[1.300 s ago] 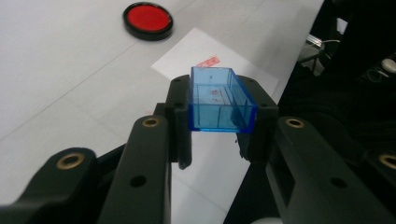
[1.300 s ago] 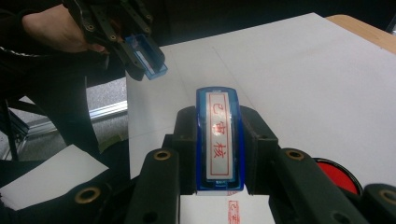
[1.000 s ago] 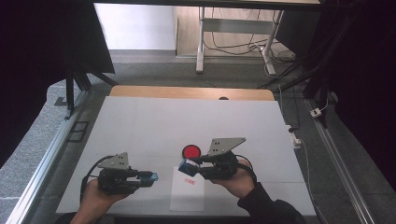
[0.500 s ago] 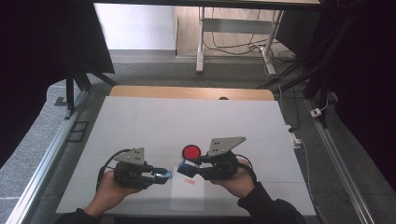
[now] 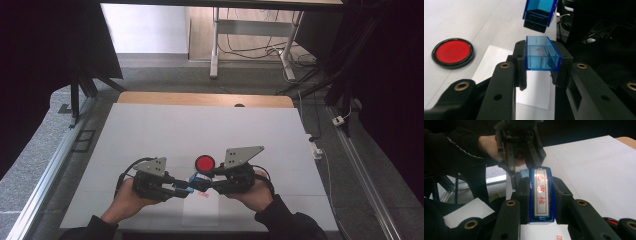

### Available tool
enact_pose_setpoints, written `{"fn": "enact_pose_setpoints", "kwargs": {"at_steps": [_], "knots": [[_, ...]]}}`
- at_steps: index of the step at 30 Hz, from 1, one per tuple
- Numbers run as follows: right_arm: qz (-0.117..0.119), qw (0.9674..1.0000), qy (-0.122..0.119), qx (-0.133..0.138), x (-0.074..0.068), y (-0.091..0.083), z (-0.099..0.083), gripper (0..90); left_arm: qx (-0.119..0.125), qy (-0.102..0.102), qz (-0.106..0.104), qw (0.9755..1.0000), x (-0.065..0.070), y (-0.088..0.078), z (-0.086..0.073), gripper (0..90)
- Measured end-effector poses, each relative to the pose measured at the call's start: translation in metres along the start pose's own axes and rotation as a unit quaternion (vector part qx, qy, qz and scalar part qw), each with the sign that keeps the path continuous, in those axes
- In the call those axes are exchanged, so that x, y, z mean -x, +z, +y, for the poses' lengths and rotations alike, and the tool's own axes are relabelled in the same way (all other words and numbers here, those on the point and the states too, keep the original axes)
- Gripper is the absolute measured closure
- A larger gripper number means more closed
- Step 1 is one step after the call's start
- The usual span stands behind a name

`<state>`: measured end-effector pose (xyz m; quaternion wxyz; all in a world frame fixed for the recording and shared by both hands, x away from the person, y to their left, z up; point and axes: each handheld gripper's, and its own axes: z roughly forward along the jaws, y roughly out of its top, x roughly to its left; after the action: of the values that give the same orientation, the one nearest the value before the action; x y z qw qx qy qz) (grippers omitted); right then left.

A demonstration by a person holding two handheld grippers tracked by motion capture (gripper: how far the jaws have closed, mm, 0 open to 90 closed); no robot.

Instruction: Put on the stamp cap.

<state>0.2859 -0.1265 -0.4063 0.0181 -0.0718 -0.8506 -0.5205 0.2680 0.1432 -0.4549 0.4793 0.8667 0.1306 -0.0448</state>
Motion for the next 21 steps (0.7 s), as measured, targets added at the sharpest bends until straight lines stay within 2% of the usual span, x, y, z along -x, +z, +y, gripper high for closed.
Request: {"fn": "enact_pose_setpoints", "kwargs": {"at_steps": [16,21], "knots": [[0.032,0.9994,-0.008,0.01,-0.002,0.001,0.002,70.7,-0.002,0.029,-0.051,0.9983,-0.007,0.015,0.006,68.8],[0.035,0.9993,-0.007,0.007,-0.003,0.002,0.002,70.7,0.009,0.034,-0.063,0.9974,-0.007,0.016,0.007,68.8]]}}
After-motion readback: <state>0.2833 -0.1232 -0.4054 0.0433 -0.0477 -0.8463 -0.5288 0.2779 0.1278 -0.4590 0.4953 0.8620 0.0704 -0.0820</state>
